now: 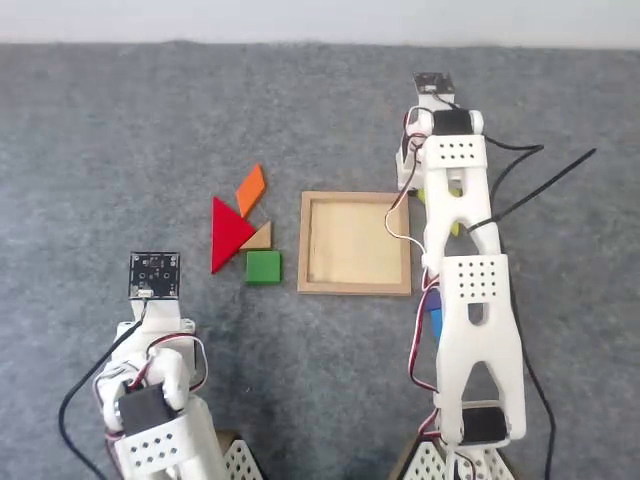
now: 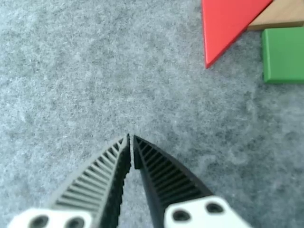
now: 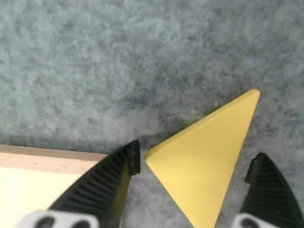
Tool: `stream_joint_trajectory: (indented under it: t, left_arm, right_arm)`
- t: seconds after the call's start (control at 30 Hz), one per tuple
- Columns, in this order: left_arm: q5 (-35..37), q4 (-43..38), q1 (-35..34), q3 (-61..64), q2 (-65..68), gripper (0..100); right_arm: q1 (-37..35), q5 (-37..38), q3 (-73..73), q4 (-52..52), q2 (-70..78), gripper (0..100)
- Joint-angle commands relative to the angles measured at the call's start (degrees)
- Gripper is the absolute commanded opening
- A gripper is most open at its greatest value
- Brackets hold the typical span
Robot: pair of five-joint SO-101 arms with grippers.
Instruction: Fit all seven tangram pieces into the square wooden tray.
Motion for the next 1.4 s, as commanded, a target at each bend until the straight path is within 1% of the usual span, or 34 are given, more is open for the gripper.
stream_joint_trajectory:
  t: [0.0, 0.07, 0.2, 0.37, 0.4, 0.53, 0.57, 0.97, 1.07, 1.1, 1.2, 1.27, 1.37]
  left_arm:
    - [-0.53, 0.18, -0.53, -0.84, -1.14, 1]
    - [-0.53, 0.18, -0.53, -0.84, -1.14, 1]
    - [-0.53, 0.18, -0.53, -0.84, -1.14, 1]
    - [-0.53, 0.18, -0.53, -0.84, -1.14, 1]
    - [-0.53, 0.18, -0.53, -0.84, -1.14, 1]
    - [-0.53, 0.18, -0.53, -0.84, -1.14, 1]
    - [-0.53, 0.18, -0.53, -0.84, -1.14, 1]
    - [-0.53, 0.18, -0.53, -0.84, -1.14, 1]
    - [-0.53, 0.18, -0.53, -0.84, -1.14, 1]
    - [-0.53, 0.18, -0.53, -0.84, -1.14, 1]
    - [-0.53, 0.18, -0.53, -0.84, -1.14, 1]
    - [-0.53, 0.18, -0.53, -0.84, -1.14, 1]
    - [-0.53, 0.18, -0.53, -0.84, -1.14, 1]
  right_arm:
    - [0.48, -0.53, -0.62, -0.13, -0.48, 35.3]
    - [0.57, -0.88, -0.79, -0.13, -0.31, 35.1]
    - [1.01, -4.4, -0.88, -0.75, -0.04, 35.1]
    - [1.63, -4.57, -0.88, -0.57, 0.13, 34.8]
    - [1.63, -4.57, -0.88, -0.66, 0.13, 33.4]
    - [1.63, -4.22, -0.88, -0.75, 0.13, 22.5]
    - [1.63, -4.22, -0.88, -0.75, 0.13, 21.5]
    - [1.63, -4.04, -2.11, 0.66, -1.71, 21.9]
    - [1.45, -0.79, -4.13, 3.21, -3.47, 21.6]
    - [1.36, 0.53, -4.66, 3.91, -3.91, 20.1]
    - [1.36, 3.69, -5.27, 4.26, -4.62, 11.8]
    - [1.36, 5.01, -5.36, 4.26, -4.88, 8.3]
    - [1.27, 5.54, -5.54, 4.35, -4.88, 8.1]
